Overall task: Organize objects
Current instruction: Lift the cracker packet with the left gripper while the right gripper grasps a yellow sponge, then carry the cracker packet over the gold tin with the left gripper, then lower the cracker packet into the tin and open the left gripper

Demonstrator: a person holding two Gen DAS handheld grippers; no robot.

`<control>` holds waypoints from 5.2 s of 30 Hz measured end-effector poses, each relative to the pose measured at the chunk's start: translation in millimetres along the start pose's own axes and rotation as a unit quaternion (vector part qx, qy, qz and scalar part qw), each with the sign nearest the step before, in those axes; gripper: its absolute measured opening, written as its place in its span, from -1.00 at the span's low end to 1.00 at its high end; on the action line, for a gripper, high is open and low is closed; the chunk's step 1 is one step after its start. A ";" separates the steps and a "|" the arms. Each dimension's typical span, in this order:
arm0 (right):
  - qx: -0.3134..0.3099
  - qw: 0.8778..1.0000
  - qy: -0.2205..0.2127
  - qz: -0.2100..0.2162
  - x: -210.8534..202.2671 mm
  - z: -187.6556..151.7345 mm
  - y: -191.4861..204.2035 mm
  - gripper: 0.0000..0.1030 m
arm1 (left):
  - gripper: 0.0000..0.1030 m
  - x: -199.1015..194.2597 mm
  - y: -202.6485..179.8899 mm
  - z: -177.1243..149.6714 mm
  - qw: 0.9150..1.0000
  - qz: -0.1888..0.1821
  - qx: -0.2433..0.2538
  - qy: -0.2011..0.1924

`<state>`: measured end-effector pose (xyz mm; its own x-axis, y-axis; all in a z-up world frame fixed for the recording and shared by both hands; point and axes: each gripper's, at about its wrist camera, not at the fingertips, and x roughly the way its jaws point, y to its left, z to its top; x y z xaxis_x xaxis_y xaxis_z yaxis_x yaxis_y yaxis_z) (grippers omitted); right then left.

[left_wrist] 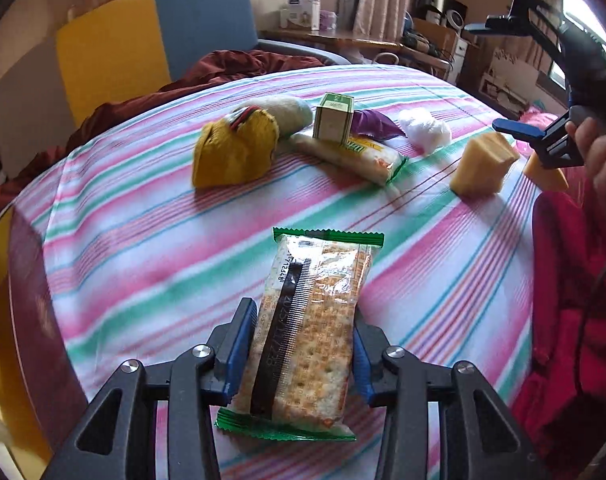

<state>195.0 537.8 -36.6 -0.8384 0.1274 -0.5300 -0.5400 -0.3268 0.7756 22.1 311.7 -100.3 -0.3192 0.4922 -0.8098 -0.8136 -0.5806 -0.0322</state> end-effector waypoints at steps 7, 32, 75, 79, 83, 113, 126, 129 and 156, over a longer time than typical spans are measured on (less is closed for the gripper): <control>0.013 0.997 -0.040 -0.070 -11.5 2.5 -6.4 0.94 | -0.16 -0.9 0.0 -7.5 1.000 0.007 0.001 -0.027; -0.294 0.875 0.096 -0.373 72.8 -50.4 47.1 0.30 | -0.16 0.1 9.7 -13.8 0.998 -0.027 -0.032 -0.053; -0.413 0.878 0.212 -0.118 99.3 -116.8 97.9 0.03 | -0.24 -89.3 43.0 -26.7 0.986 -0.027 -0.132 -0.096; -0.431 0.864 0.220 -0.136 105.0 -125.1 97.5 0.04 | -0.24 -85.0 43.6 -32.3 0.987 -0.024 -0.135 -0.085; -0.456 0.851 0.214 -0.147 105.6 -132.5 100.2 0.04 | -0.24 -83.7 36.7 -34.7 0.989 -0.027 -0.125 -0.080; -0.476 0.842 0.206 -0.151 105.0 -134.3 101.7 0.08 | -0.24 -112.7 310.0 -85.6 0.912 0.121 -0.390 -0.026; -0.476 0.841 0.207 -0.150 105.2 -134.6 101.3 0.08 | -0.15 -114.3 309.5 -107.7 0.901 0.156 -0.404 -0.025; -0.477 0.841 0.206 -0.150 105.4 -134.9 101.4 0.08 | -0.15 -138.8 300.7 -111.9 0.897 0.181 -0.399 -0.054; -0.507 0.840 0.164 -0.100 80.8 -175.0 153.4 0.05 | -0.15 -223.0 258.5 -191.0 0.882 0.212 -0.410 -0.098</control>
<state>57.4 334.2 -20.4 -0.5826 0.0640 -0.8102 -0.1868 -0.9808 0.0568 -24.2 -72.1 -39.9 -0.6533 0.1745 -0.7368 -0.0017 -0.9734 -0.2290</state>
